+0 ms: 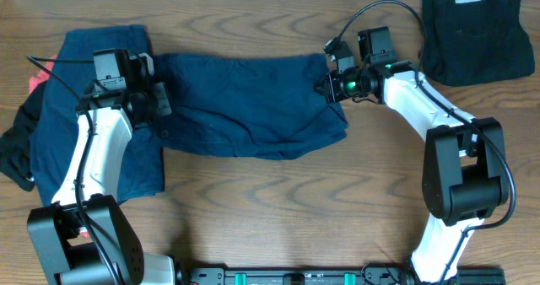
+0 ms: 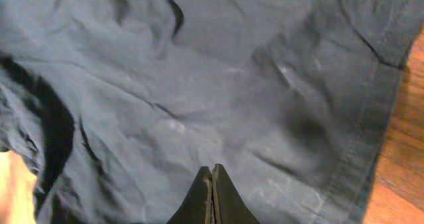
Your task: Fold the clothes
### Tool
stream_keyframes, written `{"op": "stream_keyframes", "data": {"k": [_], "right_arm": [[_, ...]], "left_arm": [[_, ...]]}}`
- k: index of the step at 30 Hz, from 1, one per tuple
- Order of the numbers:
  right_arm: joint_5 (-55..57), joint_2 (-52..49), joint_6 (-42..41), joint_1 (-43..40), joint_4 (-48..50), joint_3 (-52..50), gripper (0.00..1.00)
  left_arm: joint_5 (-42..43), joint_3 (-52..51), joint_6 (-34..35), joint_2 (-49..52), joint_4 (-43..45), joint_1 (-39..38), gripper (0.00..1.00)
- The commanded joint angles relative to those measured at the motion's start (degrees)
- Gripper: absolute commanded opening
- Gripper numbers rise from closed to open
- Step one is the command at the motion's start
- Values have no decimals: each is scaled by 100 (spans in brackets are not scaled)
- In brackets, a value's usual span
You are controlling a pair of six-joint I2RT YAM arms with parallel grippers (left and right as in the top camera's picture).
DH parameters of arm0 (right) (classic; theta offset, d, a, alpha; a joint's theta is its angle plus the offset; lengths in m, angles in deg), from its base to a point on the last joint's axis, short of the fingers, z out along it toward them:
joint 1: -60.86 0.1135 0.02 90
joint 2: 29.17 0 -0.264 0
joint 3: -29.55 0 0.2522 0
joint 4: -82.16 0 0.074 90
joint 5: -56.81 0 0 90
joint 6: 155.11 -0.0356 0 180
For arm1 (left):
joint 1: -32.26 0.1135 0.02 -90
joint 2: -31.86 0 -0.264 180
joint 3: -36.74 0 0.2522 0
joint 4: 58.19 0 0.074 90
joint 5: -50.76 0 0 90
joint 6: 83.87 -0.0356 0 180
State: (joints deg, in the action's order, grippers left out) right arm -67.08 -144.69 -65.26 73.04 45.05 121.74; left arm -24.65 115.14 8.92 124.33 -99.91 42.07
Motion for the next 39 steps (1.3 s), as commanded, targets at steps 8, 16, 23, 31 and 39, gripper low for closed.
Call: {"op": "stream_keyframes", "data": {"k": [8,16,23,31,39], "right_arm": [[372,-708,-107,22,15,50,1],[686,-883,-404,22,42,50,1],[754,-1088,-501,22,42,48,1],[688,-1377,-551,26,42,48,1],[686,-1491,-605,26,50,48,1]], "left_arm": [[-48,103,201,-79,323,-4,6],[428,103,352,-79,328,-122,6],[754,103,734,-81,332,-748,6],[1314,103,1377,-81,1019,-1718,6],[1471,103,1897,-81,2026,-2629,6]]}}
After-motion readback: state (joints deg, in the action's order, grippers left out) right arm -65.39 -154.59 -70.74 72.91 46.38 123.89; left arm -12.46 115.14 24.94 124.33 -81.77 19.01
